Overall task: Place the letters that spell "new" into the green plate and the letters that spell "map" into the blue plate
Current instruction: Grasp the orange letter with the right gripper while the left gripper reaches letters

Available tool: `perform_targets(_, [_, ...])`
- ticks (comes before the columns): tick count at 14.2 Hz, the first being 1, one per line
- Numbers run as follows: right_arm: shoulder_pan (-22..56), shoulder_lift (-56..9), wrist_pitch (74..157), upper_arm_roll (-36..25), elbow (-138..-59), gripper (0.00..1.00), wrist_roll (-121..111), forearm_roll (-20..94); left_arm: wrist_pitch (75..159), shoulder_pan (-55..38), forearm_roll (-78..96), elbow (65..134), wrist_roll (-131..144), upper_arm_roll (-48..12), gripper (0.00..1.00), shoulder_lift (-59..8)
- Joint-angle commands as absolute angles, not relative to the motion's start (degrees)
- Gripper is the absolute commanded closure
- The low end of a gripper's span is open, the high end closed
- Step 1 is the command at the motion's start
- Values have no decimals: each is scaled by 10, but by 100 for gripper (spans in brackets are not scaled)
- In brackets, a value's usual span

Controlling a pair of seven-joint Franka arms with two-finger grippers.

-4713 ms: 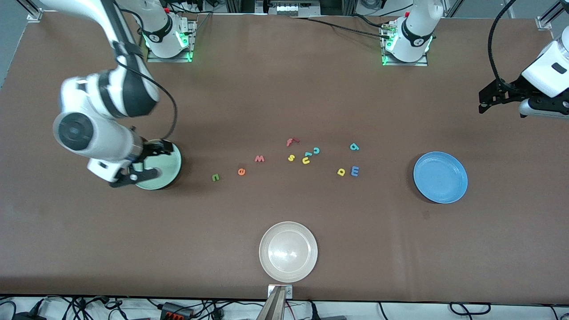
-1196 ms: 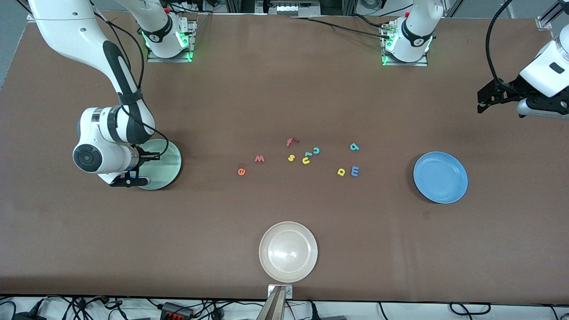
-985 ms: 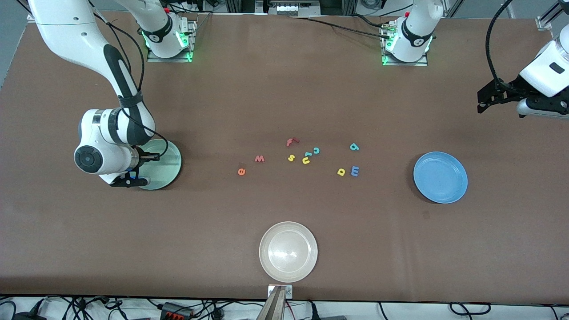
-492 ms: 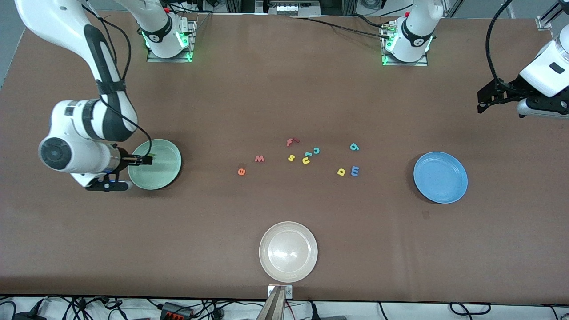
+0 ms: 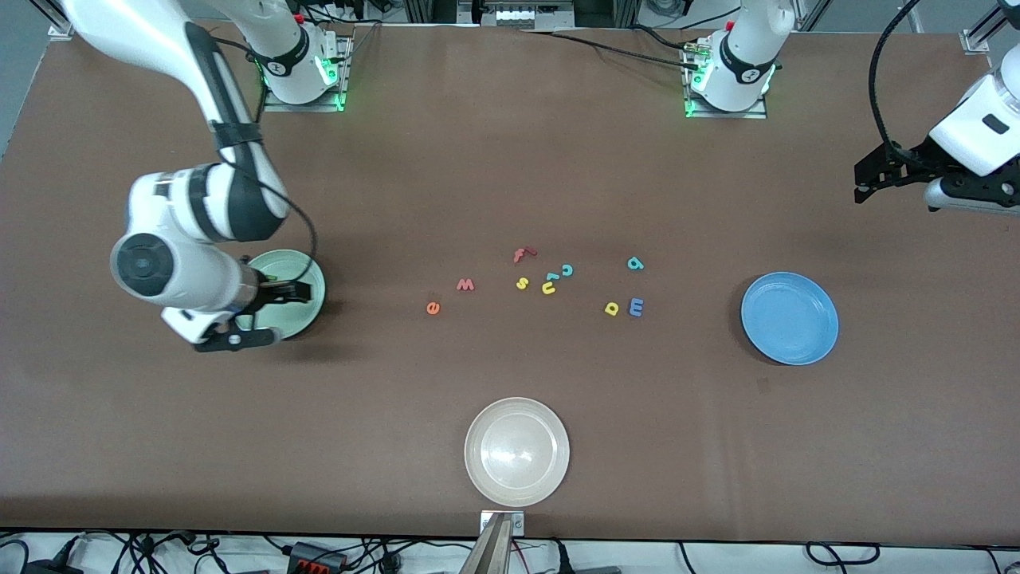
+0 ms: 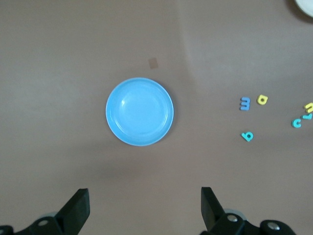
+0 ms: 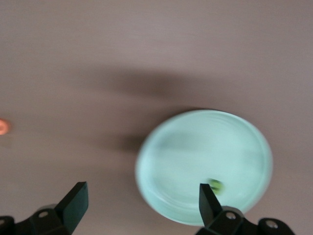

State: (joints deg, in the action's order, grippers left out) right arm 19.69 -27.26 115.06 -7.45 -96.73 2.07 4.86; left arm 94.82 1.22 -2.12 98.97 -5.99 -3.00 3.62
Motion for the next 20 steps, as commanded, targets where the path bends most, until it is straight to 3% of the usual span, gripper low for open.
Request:
perform_targets(1, [228,-297,1173,-77,-960,0,45,90,923,10,-22,977,-68,-33,0,23])
perform_targets(4, [280,-325,1226,-79,-960,0,66,91,914,6,-21,976,-69,-33,0,12])
perform_targets(8, [321,-359,1284,-79,-947,0,197,90,915,-49,-21,975,-62,-40,0,-63])
perform_targets(14, [361,-421,1298,-79,-901,0,327,85,1089,-96,15,980,-58,-41,0,-185])
perform_targets(20, [380,-441,1329,-79,-901,37,338,85,1244,-148,36,1017,39,-44,0,-254])
